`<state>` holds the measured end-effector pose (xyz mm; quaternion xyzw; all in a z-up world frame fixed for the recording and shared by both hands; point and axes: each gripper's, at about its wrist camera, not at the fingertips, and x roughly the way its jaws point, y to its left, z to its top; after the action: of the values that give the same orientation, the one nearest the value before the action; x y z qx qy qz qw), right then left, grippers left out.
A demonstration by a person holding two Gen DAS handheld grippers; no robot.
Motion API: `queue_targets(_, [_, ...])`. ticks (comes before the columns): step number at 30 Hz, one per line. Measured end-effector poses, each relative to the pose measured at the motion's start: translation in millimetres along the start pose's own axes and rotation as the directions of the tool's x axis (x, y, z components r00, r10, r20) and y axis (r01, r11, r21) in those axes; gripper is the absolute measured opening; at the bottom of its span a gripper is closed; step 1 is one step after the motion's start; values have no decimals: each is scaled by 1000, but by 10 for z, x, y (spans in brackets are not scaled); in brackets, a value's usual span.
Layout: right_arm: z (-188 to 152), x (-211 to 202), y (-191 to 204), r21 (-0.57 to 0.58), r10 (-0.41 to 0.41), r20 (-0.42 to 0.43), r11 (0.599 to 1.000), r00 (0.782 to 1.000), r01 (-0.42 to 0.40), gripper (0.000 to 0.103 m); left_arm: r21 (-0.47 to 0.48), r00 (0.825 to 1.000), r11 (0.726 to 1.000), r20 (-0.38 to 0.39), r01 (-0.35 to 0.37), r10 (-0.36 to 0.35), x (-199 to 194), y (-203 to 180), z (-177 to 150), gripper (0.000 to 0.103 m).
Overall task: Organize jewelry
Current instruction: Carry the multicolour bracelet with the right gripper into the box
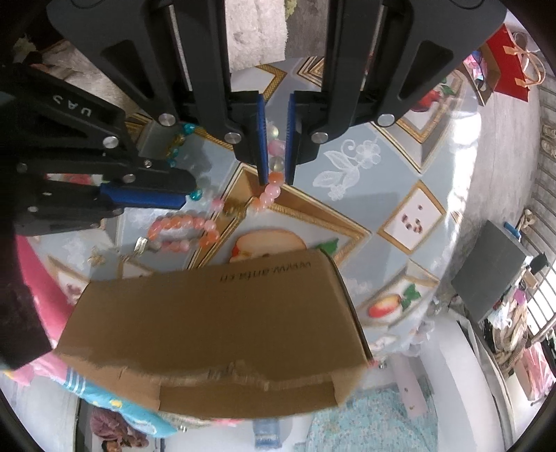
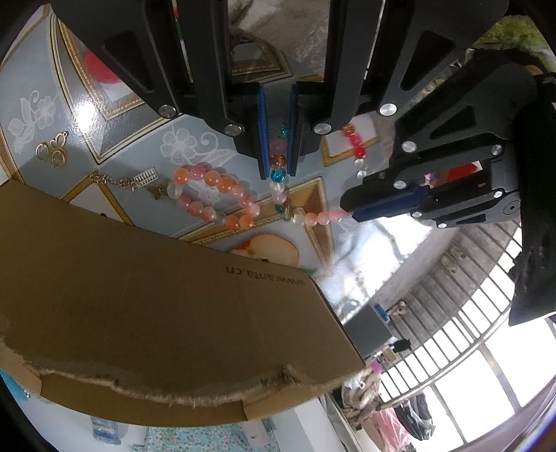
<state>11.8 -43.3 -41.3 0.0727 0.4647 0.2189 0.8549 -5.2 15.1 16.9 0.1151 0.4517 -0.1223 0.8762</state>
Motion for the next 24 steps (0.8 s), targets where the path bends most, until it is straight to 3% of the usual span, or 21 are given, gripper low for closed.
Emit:
queue_targets(7, [80,-329,46,-17,48,84,999,995,-47,10,-2,995,998,78,66,-65,-447,35,94,8])
queue_targets(14, [332,-814,110,-68,96,199,994,975,-84,10,49,967,992,222,119,-127,-1084,33,411,8])
queue_targets(20, [893,-1218,-27,-132,101,309,989,946,-62,10,131,935,985,323,108,-146,-1285,-38,976,8])
queue_targets(24, [1474,-1051,-342,-106,111,240,990,964,-87,10,117,941,981,285,156,-184,-980,40,1486,8])
